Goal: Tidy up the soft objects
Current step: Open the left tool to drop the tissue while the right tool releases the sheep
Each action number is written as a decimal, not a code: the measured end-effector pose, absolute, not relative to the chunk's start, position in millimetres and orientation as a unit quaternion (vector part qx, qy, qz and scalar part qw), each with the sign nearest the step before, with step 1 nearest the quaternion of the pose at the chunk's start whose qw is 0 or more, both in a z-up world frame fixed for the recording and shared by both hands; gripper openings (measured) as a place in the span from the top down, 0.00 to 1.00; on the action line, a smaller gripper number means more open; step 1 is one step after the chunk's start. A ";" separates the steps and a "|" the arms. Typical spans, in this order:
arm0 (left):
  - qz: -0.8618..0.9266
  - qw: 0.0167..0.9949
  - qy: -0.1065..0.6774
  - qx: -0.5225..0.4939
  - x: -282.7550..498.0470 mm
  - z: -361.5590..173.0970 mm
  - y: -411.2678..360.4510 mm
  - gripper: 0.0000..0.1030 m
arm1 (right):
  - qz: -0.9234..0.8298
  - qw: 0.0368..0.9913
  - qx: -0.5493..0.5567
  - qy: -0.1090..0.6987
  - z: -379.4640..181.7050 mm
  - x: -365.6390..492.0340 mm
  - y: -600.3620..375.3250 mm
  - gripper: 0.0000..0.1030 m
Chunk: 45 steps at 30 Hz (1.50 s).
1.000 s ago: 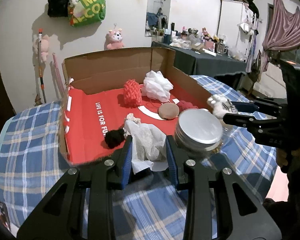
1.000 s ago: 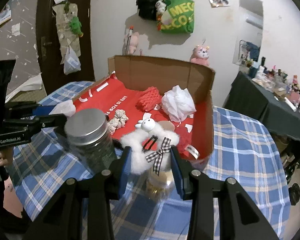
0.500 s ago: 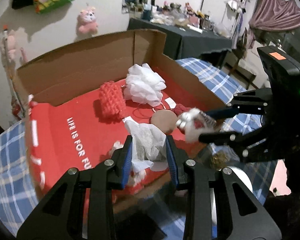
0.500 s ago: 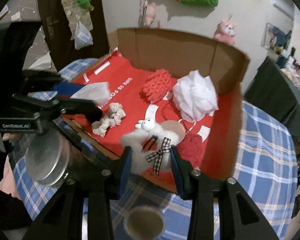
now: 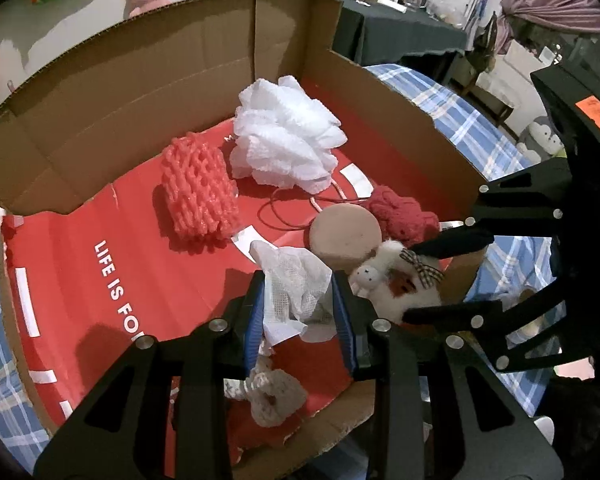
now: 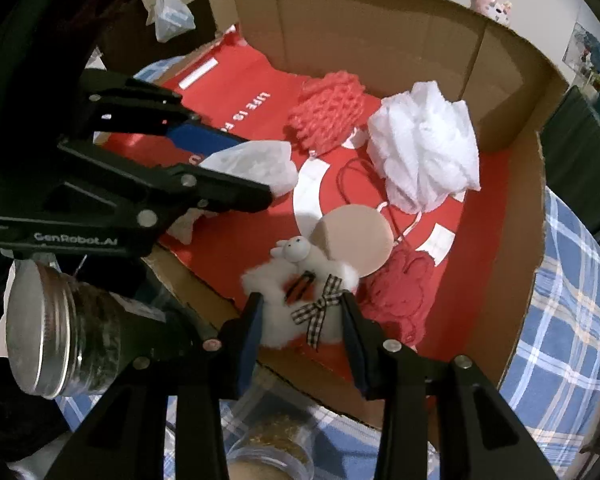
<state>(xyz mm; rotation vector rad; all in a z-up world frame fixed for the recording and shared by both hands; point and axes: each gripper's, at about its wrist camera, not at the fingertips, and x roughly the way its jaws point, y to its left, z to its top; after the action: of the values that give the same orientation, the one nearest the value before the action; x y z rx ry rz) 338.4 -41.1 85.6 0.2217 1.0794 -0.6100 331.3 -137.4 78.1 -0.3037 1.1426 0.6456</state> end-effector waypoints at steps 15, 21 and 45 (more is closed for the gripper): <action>-0.279 0.792 0.531 0.111 352.8 66.8 -49.4 0.71 | 0.285 0.770 -0.154 0.550 64.3 347.8 -120.7 0.60; -0.281 0.789 0.537 0.107 356.9 60.1 -50.7 0.71 | 0.282 0.770 -0.161 0.550 62.5 348.3 -114.5 0.59; -0.279 0.797 0.529 0.081 359.3 66.8 -48.7 0.39 | 0.288 0.770 -0.158 0.547 57.7 355.0 -115.0 0.48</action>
<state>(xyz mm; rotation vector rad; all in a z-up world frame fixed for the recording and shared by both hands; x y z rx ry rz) 359.3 -48.7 66.8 0.1739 1.1367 -0.5998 355.0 -115.0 57.7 -0.3434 1.1875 0.6243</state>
